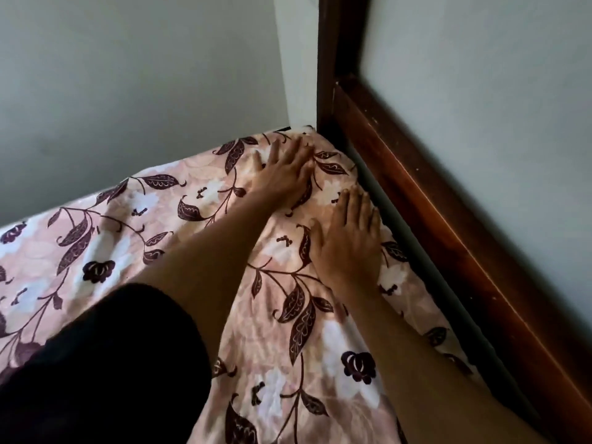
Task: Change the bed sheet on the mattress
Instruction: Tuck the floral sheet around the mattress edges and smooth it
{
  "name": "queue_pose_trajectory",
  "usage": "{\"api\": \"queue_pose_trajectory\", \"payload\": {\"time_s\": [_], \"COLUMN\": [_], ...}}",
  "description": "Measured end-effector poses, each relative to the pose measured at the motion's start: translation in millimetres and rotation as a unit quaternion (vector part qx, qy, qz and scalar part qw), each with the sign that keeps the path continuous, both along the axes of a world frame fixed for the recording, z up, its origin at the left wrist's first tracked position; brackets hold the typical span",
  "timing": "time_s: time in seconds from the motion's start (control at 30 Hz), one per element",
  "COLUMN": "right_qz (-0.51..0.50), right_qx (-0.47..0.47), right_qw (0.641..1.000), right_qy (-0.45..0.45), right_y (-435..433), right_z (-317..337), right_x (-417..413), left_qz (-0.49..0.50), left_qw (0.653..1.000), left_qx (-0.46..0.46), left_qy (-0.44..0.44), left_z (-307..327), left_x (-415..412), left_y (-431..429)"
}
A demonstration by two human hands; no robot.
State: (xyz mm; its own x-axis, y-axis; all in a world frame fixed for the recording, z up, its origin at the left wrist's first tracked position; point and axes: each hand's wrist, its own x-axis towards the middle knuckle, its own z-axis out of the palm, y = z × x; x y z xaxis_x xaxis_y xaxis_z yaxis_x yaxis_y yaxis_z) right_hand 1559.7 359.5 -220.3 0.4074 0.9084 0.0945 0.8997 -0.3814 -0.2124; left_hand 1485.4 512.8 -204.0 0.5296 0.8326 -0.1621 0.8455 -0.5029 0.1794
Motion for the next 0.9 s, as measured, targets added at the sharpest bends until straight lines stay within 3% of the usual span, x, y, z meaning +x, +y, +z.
{"api": "queue_pose_trajectory", "payload": {"time_s": [0.1,0.27,0.47,0.63,0.77,0.83,0.9], "right_qz": [-0.001,-0.007,-0.009,-0.012,-0.016,-0.013,-0.010], "right_qx": [-0.004,0.007,-0.004,-0.002,0.007,0.002,0.000], "right_qw": [1.000,1.000,1.000,1.000,1.000,1.000,1.000], "right_qy": [0.002,0.004,-0.010,-0.019,-0.025,-0.024,-0.022], "right_y": [3.7,5.5,8.9,8.6,10.1,9.3,7.9], "right_z": [-4.5,-10.5,-17.2,-20.8,-24.9,-25.1,-24.0], "right_x": [0.6,-0.8,0.8,1.2,1.8,2.5,2.7], "left_qz": [0.048,0.188,0.107,0.062,0.147,0.077,-0.056], "left_qw": [0.999,0.977,0.990,0.990,0.976,0.973,0.967], "left_qx": [0.010,0.000,-0.032,0.130,0.139,0.189,0.206], "left_qy": [0.022,-0.097,-0.091,0.009,-0.085,-0.106,-0.142], "left_z": [2.4,25.3,37.7,28.8,27.9,27.9,25.5], "left_x": [12.0,21.1,23.9,36.7,38.9,30.4,17.3], "left_y": [37.7,86.6,107.4,117.2,130.0,115.0,79.9]}}
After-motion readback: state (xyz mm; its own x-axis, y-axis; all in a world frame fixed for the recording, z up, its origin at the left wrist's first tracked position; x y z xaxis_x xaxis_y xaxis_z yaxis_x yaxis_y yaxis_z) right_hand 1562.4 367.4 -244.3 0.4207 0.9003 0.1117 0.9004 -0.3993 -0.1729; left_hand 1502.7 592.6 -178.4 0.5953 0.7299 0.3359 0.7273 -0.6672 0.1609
